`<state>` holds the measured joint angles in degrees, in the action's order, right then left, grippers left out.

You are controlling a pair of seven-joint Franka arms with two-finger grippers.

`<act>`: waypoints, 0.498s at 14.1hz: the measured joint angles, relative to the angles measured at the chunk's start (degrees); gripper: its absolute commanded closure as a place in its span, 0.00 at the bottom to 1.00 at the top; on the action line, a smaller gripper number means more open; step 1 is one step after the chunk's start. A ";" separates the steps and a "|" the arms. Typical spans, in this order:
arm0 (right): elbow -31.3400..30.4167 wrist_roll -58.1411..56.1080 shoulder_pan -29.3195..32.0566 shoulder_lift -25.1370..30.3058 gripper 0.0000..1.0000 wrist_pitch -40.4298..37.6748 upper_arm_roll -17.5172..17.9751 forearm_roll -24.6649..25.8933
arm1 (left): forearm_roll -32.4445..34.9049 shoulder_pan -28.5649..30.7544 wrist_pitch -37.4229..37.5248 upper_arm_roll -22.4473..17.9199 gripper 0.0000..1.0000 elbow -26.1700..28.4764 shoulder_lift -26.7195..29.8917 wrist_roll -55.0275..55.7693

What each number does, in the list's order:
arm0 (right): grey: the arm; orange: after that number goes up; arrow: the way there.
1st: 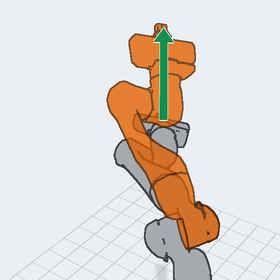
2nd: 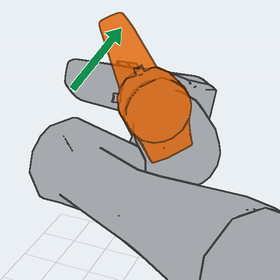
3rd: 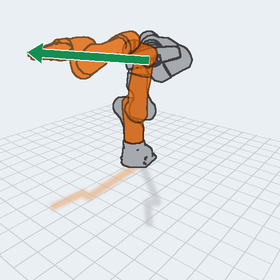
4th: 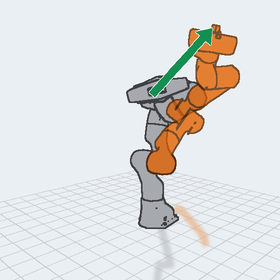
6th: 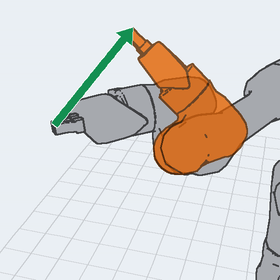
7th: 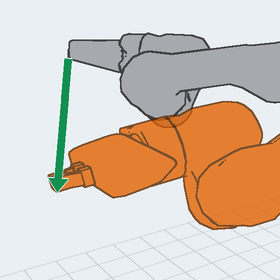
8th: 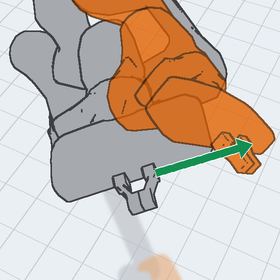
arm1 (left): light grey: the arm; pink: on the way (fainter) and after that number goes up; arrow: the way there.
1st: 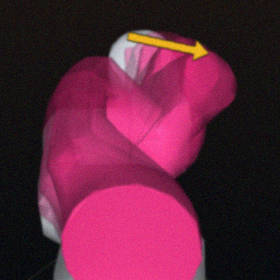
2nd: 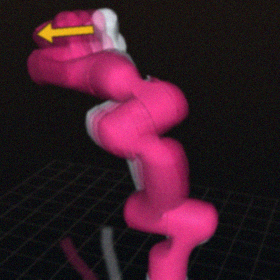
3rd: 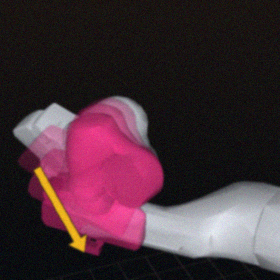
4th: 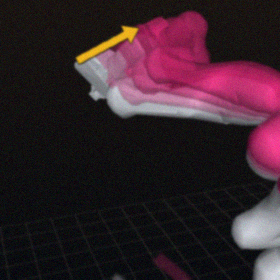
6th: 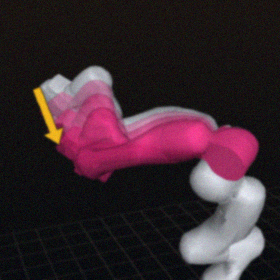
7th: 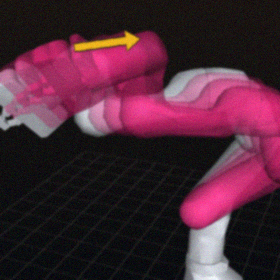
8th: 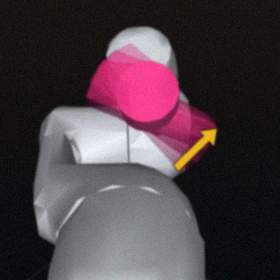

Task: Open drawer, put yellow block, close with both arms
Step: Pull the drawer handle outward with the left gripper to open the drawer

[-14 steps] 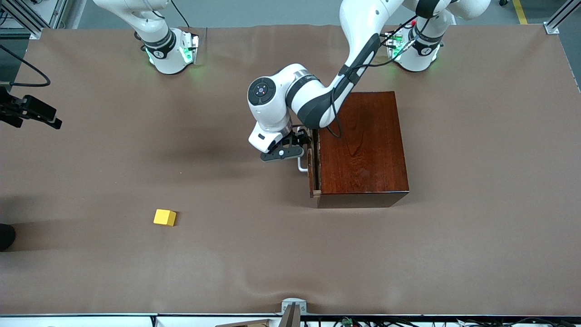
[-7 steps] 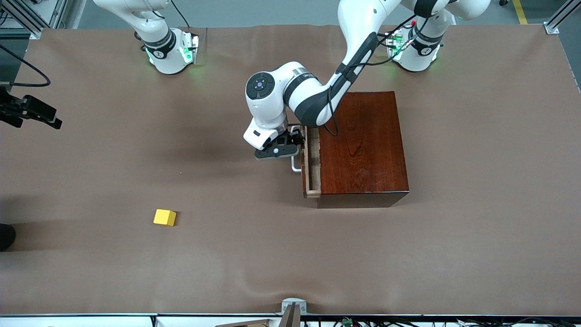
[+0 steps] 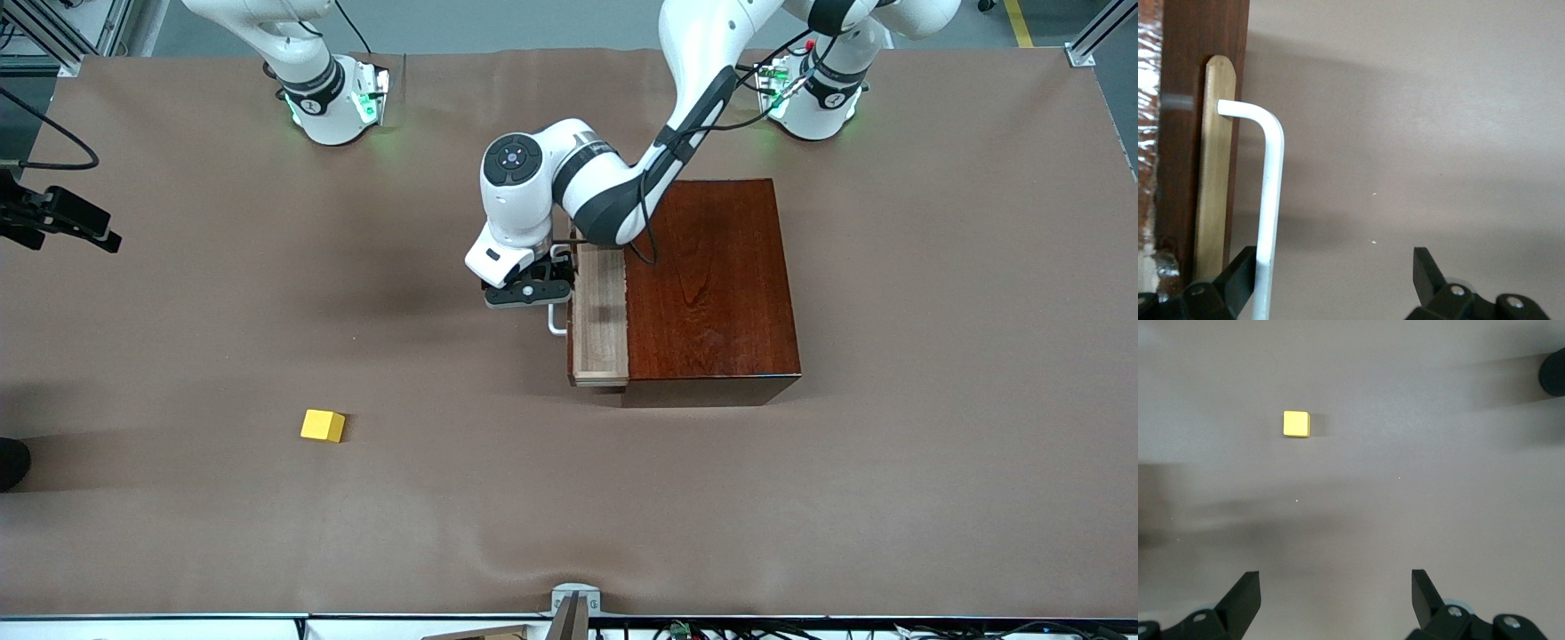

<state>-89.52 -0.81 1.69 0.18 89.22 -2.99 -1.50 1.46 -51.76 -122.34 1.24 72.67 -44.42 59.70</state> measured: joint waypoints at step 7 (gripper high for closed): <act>0.00 0.00 0.00 0.00 0.00 -0.01 0.01 0.00 | -0.15 -0.82 -4.99 0.18 0.00 0.00 -0.44 0.02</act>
<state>-89.52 -0.81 1.69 0.17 89.21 -2.99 -1.50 1.30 -52.59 -127.33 1.42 72.67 -44.86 59.72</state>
